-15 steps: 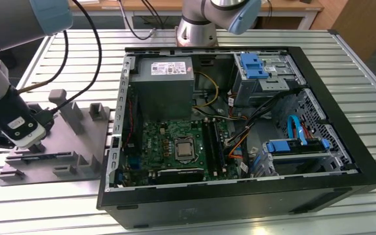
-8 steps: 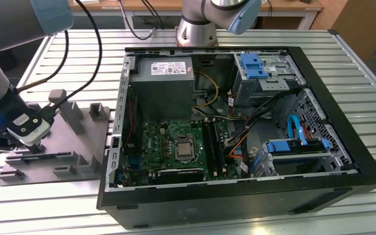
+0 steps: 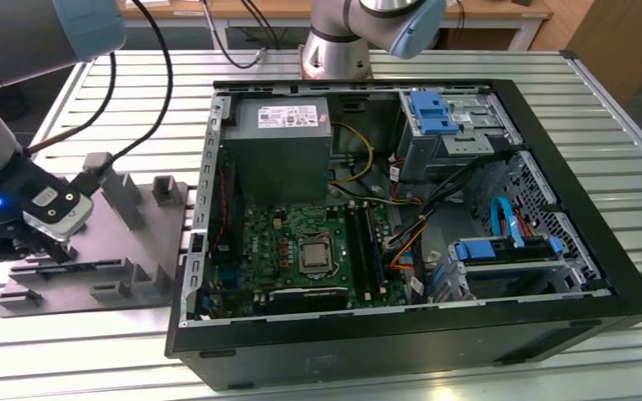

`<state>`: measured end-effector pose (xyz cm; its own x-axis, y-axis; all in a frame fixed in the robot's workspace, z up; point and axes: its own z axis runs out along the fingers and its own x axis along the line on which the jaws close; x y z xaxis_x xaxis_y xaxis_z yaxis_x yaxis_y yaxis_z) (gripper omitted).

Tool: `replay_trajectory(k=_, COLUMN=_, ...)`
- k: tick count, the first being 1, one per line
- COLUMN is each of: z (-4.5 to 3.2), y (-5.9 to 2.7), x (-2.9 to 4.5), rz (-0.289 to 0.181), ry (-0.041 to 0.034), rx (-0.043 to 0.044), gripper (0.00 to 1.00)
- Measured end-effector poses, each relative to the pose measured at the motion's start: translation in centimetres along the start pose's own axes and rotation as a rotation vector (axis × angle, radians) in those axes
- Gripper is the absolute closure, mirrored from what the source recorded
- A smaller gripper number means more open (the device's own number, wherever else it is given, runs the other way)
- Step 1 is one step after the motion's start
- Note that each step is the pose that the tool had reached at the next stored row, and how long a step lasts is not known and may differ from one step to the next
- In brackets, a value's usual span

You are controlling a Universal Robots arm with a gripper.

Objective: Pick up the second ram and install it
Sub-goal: 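Pick up the second ram and move it above second insertion slot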

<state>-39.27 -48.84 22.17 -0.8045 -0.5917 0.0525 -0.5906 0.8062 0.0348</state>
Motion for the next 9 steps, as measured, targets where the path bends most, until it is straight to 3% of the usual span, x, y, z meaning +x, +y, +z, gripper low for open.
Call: replay_trajectory(k=9, z=0.01, y=0.0, x=0.0, rz=-0.161, ry=0.0055, rx=0.0084, gripper=0.9)
